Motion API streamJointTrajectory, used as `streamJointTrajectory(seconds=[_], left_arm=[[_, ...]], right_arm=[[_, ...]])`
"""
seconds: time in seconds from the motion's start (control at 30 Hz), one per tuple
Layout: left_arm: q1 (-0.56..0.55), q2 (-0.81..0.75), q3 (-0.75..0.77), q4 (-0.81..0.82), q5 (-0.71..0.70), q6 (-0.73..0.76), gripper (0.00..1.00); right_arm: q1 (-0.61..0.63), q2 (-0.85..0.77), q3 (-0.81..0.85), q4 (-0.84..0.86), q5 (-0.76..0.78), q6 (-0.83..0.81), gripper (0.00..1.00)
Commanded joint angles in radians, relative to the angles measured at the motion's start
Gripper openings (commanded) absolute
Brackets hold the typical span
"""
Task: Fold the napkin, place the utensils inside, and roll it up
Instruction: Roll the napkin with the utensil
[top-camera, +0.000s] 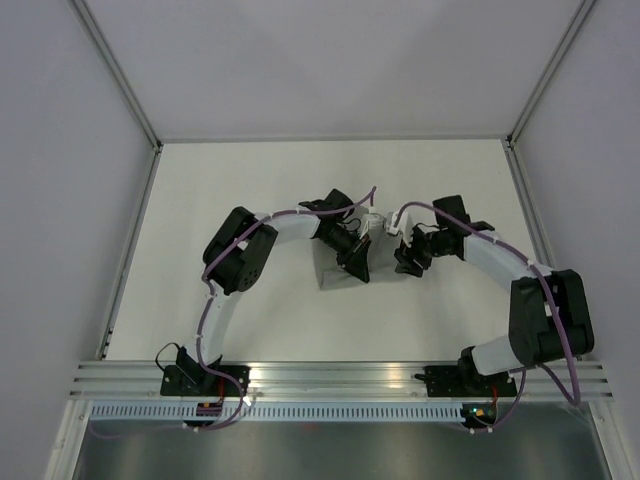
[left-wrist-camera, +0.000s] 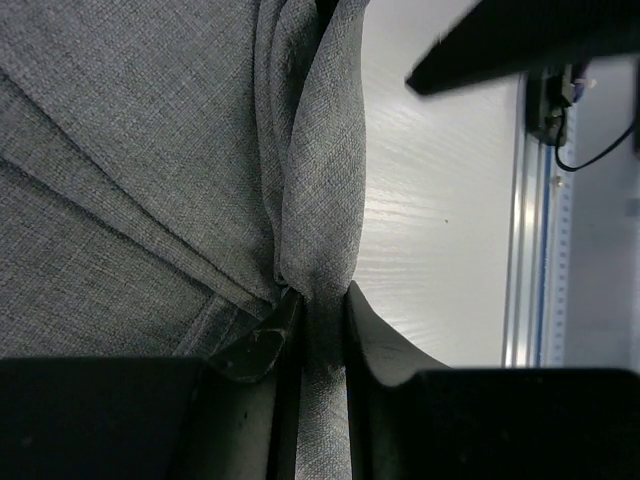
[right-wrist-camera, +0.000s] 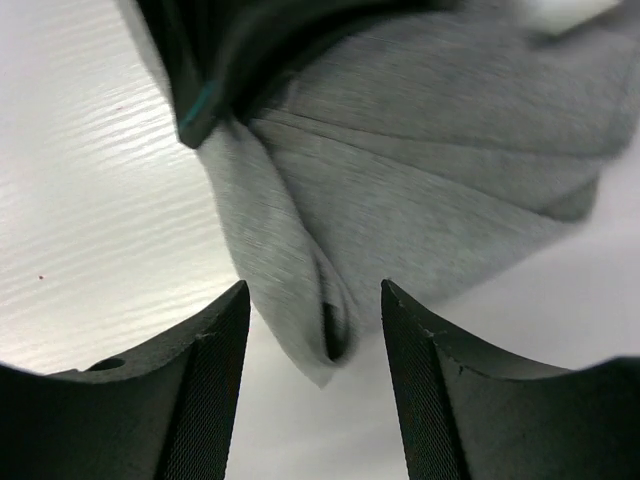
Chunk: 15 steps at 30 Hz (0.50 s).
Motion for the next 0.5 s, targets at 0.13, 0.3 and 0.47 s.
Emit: streamJointTrajectory(seconds=[0.13, 0.3, 0.47], left_arm=[[0.007, 0.137, 0.024, -0.297, -0.023, 0.051, 0.02], [0.008, 0.157, 0.057, -0.327, -0.02, 0.054, 0.02], [0.008, 0.158, 0.061, -0.333, -0.026, 0.059, 0.02]], right_arm=[[0.264, -0.145, -0.227, 0.359, 0.227, -0.047, 0.63], [0.353, -0.114, -0.26, 0.404, 0.299, -0.044, 0.62], [0.408, -0.083, -0.263, 0.402, 0.317, -0.033, 0.57]])
